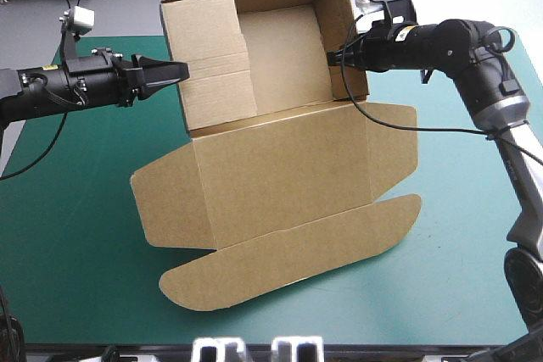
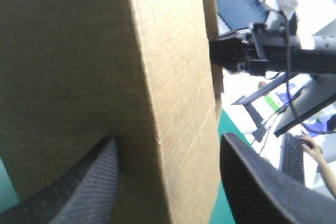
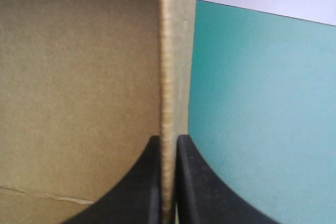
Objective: Fold the box
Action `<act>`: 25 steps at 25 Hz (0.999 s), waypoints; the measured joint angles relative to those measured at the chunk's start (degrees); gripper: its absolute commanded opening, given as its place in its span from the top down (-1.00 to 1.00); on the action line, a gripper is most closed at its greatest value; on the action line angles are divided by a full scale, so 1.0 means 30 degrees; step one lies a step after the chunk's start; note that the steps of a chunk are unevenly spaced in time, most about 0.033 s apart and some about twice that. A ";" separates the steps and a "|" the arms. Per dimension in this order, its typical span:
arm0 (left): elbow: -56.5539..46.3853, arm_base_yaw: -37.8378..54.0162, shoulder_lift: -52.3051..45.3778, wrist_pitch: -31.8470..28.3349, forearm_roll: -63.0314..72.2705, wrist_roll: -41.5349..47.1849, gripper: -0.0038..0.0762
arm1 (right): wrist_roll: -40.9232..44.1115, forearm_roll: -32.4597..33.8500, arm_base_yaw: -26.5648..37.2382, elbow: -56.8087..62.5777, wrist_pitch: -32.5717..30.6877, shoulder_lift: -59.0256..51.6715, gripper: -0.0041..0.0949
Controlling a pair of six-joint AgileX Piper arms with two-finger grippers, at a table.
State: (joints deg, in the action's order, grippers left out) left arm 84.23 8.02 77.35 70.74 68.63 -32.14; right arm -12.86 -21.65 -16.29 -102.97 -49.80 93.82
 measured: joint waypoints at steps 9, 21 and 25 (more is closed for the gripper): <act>0.0000 0.0000 0.0000 -0.0264 -0.4264 0.0506 -0.15 | 0.1492 0.2201 -0.2026 0.0020 0.0329 0.0037 0.92; 0.0000 0.0000 -0.0071 -0.1462 -0.9008 0.2385 0.85 | 0.2893 0.0775 -0.3040 0.0035 -0.0559 -0.1253 0.92; 0.0000 0.0000 -0.0036 -0.1458 -0.9744 0.2668 0.93 | 0.3609 0.0618 -0.3142 0.0014 -0.1698 -0.1776 0.92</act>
State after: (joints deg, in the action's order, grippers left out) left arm 84.23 8.02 77.25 66.37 39.40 -24.14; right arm -2.03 -19.80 -25.72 -102.93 -54.89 88.49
